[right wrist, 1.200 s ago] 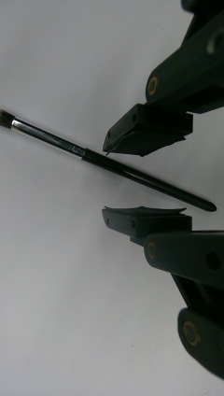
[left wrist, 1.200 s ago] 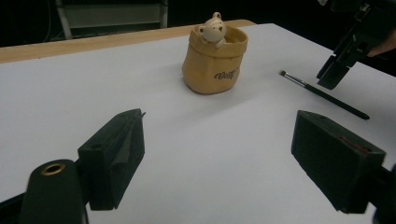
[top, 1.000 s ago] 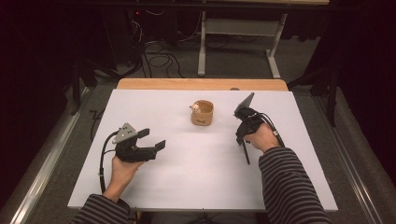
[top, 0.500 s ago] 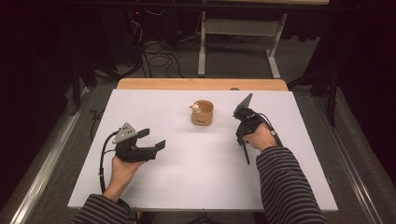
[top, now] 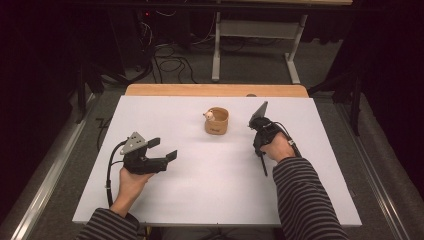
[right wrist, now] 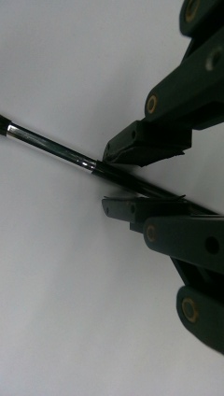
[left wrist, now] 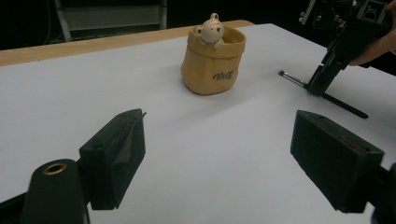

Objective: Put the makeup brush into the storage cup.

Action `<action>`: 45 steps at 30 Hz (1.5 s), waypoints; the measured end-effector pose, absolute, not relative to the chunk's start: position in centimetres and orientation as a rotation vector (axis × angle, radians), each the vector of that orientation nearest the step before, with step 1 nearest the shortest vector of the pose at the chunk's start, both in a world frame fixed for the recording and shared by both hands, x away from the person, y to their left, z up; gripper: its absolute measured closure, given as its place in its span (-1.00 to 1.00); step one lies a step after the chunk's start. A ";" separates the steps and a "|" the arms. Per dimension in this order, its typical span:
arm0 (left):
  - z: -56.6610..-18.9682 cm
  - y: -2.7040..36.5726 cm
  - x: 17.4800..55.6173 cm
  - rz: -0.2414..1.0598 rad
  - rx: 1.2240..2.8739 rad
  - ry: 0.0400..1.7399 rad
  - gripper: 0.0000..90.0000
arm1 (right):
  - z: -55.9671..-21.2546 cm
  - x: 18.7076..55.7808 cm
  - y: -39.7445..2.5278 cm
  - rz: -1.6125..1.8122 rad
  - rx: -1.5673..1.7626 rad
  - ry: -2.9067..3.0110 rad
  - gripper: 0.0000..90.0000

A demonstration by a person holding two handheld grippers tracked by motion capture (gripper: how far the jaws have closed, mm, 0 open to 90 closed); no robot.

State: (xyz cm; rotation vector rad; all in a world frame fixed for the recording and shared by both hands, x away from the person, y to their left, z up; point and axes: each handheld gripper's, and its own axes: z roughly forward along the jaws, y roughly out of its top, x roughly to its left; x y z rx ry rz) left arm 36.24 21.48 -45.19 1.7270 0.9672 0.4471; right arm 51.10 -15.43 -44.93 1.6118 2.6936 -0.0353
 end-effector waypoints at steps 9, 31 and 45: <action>-45.2 21.5 36.3 0.446 1.728 0.967 -0.59 | -45.0 51.2 -15.5 -0.046 1.610 2.698 0.77; -45.3 21.3 36.2 0.454 1.746 0.965 -0.59 | -45.1 51.0 -15.3 -0.075 1.530 2.709 0.90; -45.3 21.3 36.3 0.441 1.742 0.962 -0.59 | -44.7 50.6 -15.4 -0.062 1.479 2.725 0.91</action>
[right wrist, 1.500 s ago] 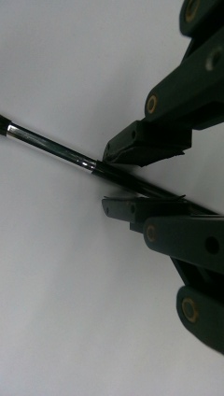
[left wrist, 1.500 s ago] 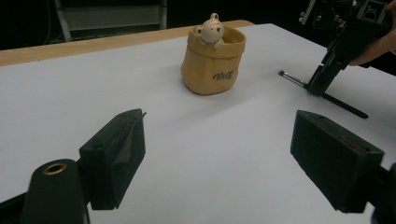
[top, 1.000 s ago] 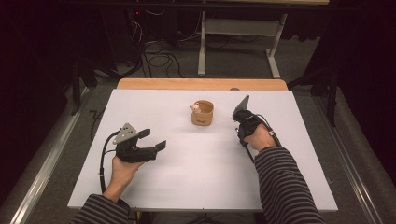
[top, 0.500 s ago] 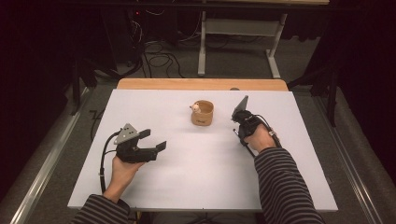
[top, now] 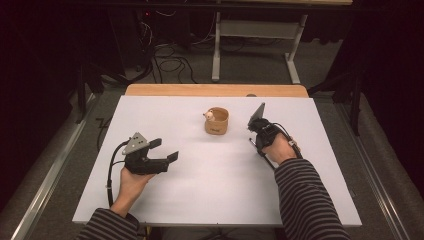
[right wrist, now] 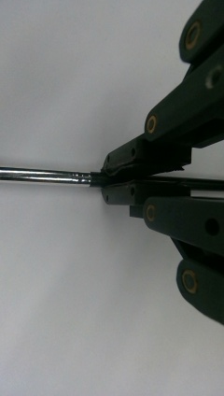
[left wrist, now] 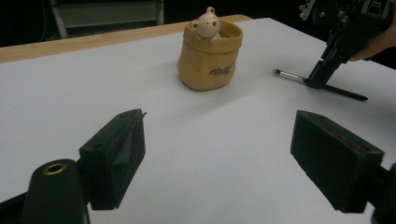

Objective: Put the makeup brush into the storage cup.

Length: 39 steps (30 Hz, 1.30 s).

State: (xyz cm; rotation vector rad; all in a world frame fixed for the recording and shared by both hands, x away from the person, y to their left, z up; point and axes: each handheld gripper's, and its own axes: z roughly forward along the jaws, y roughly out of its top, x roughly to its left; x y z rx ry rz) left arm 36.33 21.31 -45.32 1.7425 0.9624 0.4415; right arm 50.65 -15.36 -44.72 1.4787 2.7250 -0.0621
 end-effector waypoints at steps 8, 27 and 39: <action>-45.3 21.3 36.3 0.442 1.747 0.960 -0.59 | -43.5 50.3 -16.3 0.032 1.474 2.720 0.91; -45.4 21.2 36.4 0.437 1.751 0.964 -0.59 | -41.8 48.8 -17.1 0.248 1.428 2.742 0.91; -45.5 21.1 36.8 0.425 1.751 0.964 -0.58 | -40.9 47.8 -18.5 0.415 1.438 2.718 0.91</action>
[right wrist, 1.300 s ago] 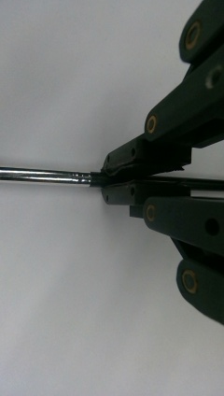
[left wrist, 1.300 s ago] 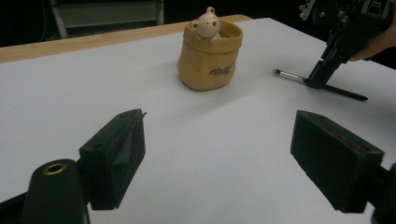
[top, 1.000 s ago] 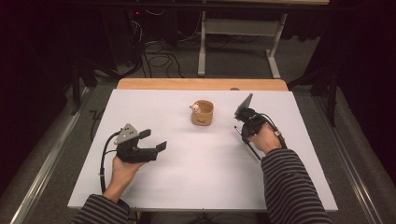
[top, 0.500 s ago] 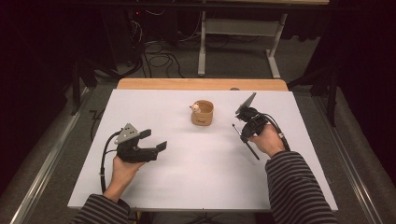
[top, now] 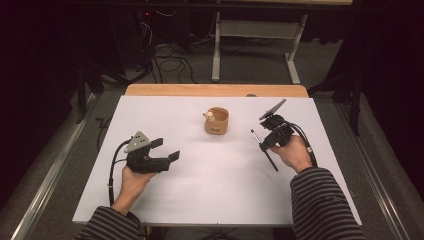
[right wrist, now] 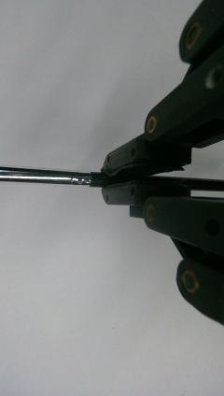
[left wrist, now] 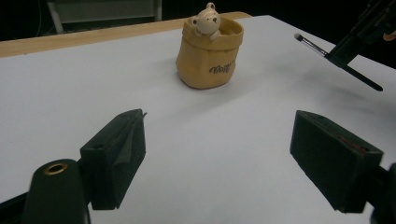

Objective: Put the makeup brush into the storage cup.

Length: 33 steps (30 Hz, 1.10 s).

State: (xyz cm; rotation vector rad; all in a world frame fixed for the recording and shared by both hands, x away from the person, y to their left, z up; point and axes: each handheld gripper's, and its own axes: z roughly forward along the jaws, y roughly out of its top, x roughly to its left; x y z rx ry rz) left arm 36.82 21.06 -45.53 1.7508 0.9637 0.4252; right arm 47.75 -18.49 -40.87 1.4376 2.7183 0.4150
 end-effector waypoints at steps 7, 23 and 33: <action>-45.6 21.0 36.9 0.428 1.755 0.970 -0.58 | -40.7 47.1 -18.7 0.477 1.407 2.725 0.91; -45.6 21.1 36.9 0.430 1.755 0.978 -0.58 | -39.4 46.0 -18.9 0.665 1.359 2.682 0.91; -45.6 21.1 36.9 0.428 1.760 0.982 -0.57 | -39.4 45.7 -19.7 0.767 1.359 2.637 0.91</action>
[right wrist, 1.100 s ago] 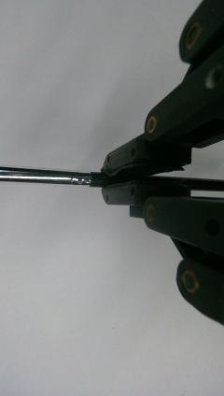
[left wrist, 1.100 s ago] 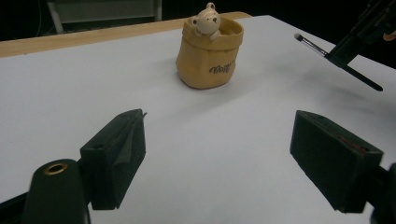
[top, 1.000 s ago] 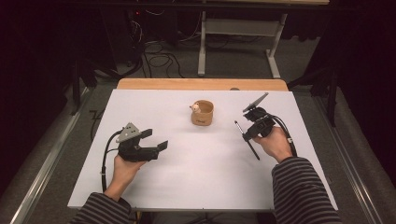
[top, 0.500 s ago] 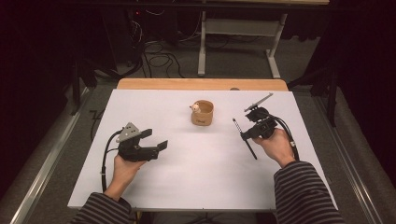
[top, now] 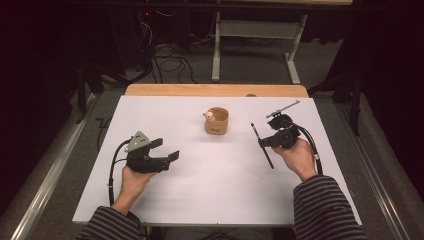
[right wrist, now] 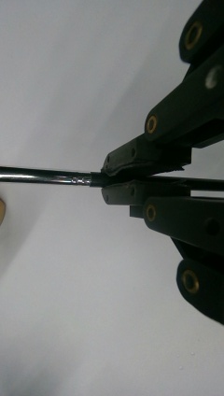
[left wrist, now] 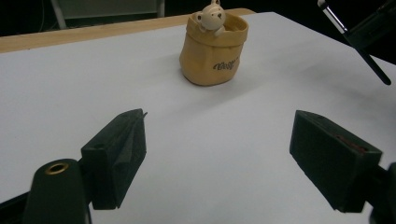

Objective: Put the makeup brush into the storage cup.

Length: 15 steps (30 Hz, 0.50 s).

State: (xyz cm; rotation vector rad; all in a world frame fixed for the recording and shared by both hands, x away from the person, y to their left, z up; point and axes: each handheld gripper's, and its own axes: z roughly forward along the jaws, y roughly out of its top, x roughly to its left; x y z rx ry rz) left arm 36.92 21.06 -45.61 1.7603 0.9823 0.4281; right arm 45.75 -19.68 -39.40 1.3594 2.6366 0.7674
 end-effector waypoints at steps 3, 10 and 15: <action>-45.6 21.1 36.9 0.427 1.760 0.985 -0.57 | -39.4 45.5 -19.7 0.807 1.328 2.634 0.91; -45.6 21.1 36.9 0.429 1.762 0.985 -0.57 | -39.0 45.2 -19.5 0.897 1.297 2.601 0.91; -45.6 21.1 37.0 0.420 1.762 0.994 -0.56 | -38.8 45.0 -19.1 0.937 1.263 2.583 0.91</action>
